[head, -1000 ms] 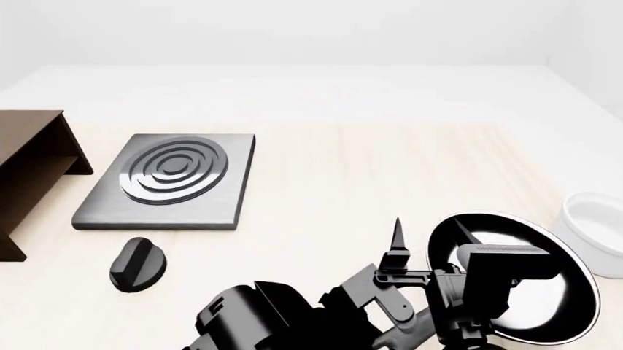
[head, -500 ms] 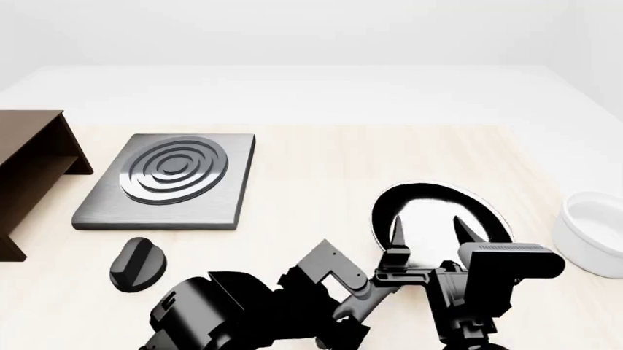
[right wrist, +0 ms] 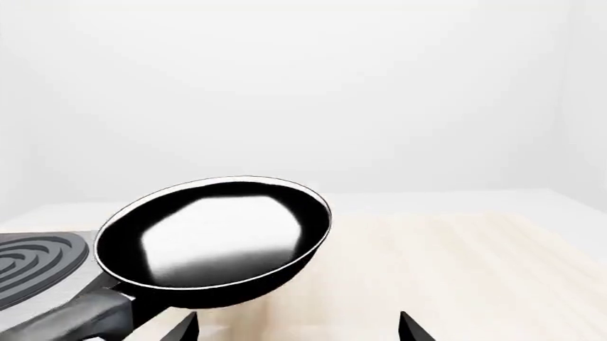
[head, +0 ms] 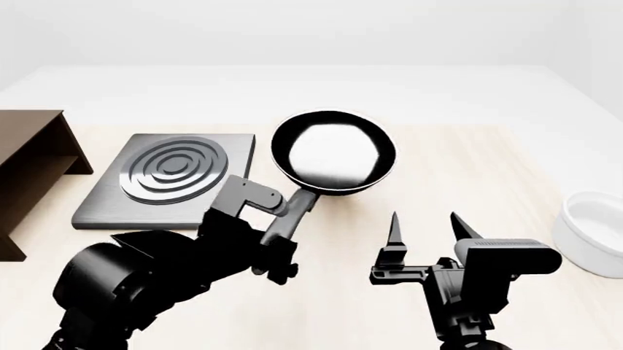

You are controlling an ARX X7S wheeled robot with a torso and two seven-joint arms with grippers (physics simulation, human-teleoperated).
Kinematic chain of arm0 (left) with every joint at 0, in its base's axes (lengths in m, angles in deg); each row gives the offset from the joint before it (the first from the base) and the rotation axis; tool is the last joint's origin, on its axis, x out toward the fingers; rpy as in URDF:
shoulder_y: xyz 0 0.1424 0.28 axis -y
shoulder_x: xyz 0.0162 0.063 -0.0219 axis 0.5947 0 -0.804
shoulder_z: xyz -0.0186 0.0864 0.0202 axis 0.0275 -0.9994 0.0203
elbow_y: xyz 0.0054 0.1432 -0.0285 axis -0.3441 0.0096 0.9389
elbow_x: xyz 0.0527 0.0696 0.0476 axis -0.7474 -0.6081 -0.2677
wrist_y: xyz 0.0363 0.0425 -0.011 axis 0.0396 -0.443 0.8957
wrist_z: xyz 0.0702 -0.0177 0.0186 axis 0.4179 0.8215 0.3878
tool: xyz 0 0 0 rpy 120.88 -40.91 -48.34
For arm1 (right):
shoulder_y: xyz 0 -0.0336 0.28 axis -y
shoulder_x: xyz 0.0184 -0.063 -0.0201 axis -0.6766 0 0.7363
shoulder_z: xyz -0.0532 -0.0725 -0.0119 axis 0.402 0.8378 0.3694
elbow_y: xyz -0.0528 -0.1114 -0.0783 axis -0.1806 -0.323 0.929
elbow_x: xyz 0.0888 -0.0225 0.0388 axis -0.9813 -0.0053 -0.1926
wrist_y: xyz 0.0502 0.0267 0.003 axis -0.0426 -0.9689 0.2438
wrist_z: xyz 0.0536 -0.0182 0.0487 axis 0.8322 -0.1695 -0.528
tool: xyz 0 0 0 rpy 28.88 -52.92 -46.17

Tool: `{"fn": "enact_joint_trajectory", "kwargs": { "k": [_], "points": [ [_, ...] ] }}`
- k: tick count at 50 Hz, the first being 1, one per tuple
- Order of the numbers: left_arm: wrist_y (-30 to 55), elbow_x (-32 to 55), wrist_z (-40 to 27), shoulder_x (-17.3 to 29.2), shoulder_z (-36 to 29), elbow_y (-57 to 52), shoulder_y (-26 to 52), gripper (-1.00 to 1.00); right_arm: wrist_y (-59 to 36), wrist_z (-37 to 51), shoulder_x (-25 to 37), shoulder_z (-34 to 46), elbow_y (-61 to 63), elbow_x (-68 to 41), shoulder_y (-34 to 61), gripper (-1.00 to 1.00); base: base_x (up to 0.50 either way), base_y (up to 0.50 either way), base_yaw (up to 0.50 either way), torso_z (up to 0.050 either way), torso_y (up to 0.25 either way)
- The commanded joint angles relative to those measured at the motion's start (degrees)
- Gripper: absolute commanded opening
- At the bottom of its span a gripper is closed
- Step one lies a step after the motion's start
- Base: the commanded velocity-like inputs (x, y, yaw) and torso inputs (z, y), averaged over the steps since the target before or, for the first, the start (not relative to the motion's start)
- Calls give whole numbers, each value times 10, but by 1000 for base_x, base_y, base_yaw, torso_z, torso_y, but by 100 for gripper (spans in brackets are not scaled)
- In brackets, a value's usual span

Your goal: Put the frying pan on top of the cabinet.

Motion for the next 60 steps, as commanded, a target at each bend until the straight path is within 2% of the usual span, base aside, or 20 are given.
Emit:
{"fn": "enact_joint_trajectory", "kwargs": {
  "k": [1, 3, 6, 9, 13, 15, 28, 34, 47, 53, 60],
  "points": [
    [76, 88, -164, 2, 164, -65, 87, -100, -2, 3, 3, 3, -2, -2, 3, 100, 0, 0, 0, 0, 0],
    [126, 109, -201, 1, 223, -65, 140, -100, -3, 4, 3, 4, -5, -2, 4, 100, 0, 0, 0, 0, 5],
    [172, 120, -253, 14, 268, -30, 222, -100, -1, 3, 2, 6, -8, -2, 5, 100, 0, 0, 0, 0, 3],
    [173, 200, -343, 41, 285, 39, 273, -100, 2, 2, 1, 9, -11, -3, 6, 100, 0, 0, 0, 0, 0],
    [169, 218, -415, 65, 296, 106, 325, -100, 2, 1, 2, 13, -13, -2, 8, 100, 0, 0, 0, 0, 3],
    [157, 196, -443, 83, 303, 137, 353, -100, 5, 0, 2, 12, -17, -4, 9, 100, 0, 0, 1, 0, 5],
    [44, 89, -448, 165, 256, 218, 375, -100, 11, 2, 5, 14, -19, -6, 4, 100, 0, 0, 0, 1, 2],
    [23, 75, -466, 185, 284, 247, 365, -100, 15, 1, 7, 14, -20, -7, 1, 100, 0, 0, 0, 0, 2],
    [-15, 68, -466, 217, 324, 264, 327, -100, 18, 5, 9, 16, -23, -7, -1, 100, 0, 0, 0, 0, 2],
    [-47, 67, -462, 213, 352, 282, 285, -100, 13, 7, 11, 20, -22, -6, 5, 100, 0, 0, 0, 0, 2],
    [-64, 64, -444, 205, 347, 298, 270, -100, 3, 12, 12, 24, -12, -8, 10, 100, 0, 0, 0, 1, 3]
  ]
}}
